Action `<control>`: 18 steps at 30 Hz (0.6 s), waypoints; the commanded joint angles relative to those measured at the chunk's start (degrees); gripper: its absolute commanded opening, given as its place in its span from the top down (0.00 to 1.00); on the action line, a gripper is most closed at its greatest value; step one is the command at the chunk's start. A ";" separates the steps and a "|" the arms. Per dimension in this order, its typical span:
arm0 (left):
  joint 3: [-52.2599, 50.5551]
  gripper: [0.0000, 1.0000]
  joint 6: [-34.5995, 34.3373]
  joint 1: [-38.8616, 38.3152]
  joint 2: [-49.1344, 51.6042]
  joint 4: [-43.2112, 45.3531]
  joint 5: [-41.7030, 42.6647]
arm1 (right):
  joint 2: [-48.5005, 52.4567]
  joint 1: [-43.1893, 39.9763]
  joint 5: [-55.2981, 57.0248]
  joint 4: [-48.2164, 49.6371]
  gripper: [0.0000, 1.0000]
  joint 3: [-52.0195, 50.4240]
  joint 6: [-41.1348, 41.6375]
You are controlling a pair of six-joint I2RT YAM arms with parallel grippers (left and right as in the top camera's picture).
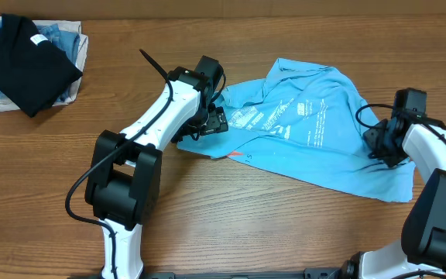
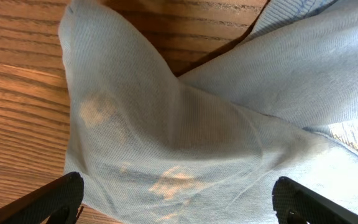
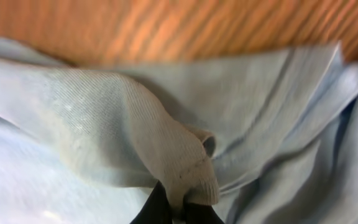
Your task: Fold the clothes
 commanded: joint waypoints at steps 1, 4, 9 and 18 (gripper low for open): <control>0.70 0.00 0.44 0.00 0.68 0.02 -0.81 | -0.11 0.15 6.64 2.29 0.95 1.66 0.42; 0.70 0.00 0.48 0.00 0.68 -0.07 -0.79 | -0.11 -0.81 13.77 4.33 0.87 1.73 2.58; 0.70 0.01 2.19 0.00 0.68 -0.70 -0.79 | -0.11 -6.69 17.18 4.70 0.79 3.37 9.03; 0.70 0.00 3.48 0.02 0.68 -0.94 -0.55 | -0.11 -15.15 0.70 -13.35 0.00 19.02 6.01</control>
